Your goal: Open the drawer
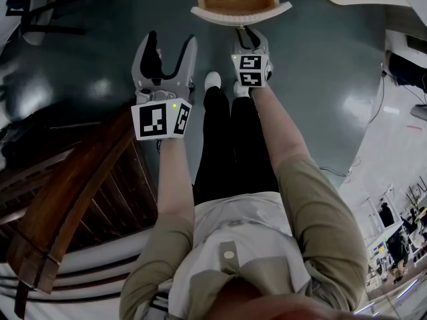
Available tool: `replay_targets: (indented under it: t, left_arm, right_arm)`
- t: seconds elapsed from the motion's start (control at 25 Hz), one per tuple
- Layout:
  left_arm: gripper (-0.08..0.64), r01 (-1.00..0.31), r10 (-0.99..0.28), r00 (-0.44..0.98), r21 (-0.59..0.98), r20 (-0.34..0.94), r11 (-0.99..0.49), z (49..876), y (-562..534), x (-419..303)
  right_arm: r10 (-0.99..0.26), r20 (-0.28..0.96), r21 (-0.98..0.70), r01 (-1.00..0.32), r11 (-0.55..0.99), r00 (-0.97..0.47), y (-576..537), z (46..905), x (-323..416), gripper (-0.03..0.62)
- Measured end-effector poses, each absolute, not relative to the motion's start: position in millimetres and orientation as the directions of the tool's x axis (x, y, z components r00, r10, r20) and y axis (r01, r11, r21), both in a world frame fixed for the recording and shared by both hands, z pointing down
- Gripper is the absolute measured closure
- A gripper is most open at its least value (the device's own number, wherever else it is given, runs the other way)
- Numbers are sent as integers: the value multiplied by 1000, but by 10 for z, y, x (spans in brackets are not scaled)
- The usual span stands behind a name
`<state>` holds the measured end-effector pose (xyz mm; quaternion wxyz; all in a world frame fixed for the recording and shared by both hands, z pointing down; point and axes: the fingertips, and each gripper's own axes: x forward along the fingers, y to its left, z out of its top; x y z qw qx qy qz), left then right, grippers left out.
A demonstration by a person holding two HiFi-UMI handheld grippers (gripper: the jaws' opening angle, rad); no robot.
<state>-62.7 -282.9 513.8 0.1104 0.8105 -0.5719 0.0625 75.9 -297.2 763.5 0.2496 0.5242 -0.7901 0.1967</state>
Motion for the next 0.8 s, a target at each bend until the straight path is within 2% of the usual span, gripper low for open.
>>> replay_targets:
  t: [0.04, 0.12, 0.2, 0.44, 0.8]
  left_arm:
    - [230, -941, -913, 338, 107, 229, -322, 5142, -2829, -624]
    - [230, -940, -912, 340, 104, 230, -324, 5142, -2827, -620]
    - [230, -940, -912, 340, 102, 229, -325, 5115, -2818, -614]
    - [230, -939, -914, 342, 108, 218, -326, 4930, -2800, -569]
    - [230, -930, -915, 363, 122, 177, -346, 4224, -2885, -331]
  right_arm:
    - [-729, 603, -49, -927, 371, -324, -2963, 7650, 756, 482]
    - [-733, 596, -63, -928, 366, -329, -2944, 7644, 744, 418]
    - [-747, 572, -83, -931, 357, -337, -2927, 7567, 746, 385]
    - [-767, 538, -83, -927, 365, -350, -2810, 7214, 808, 385]
    - [-787, 481, -43, -907, 418, -385, -2794, 6100, 1196, 390]
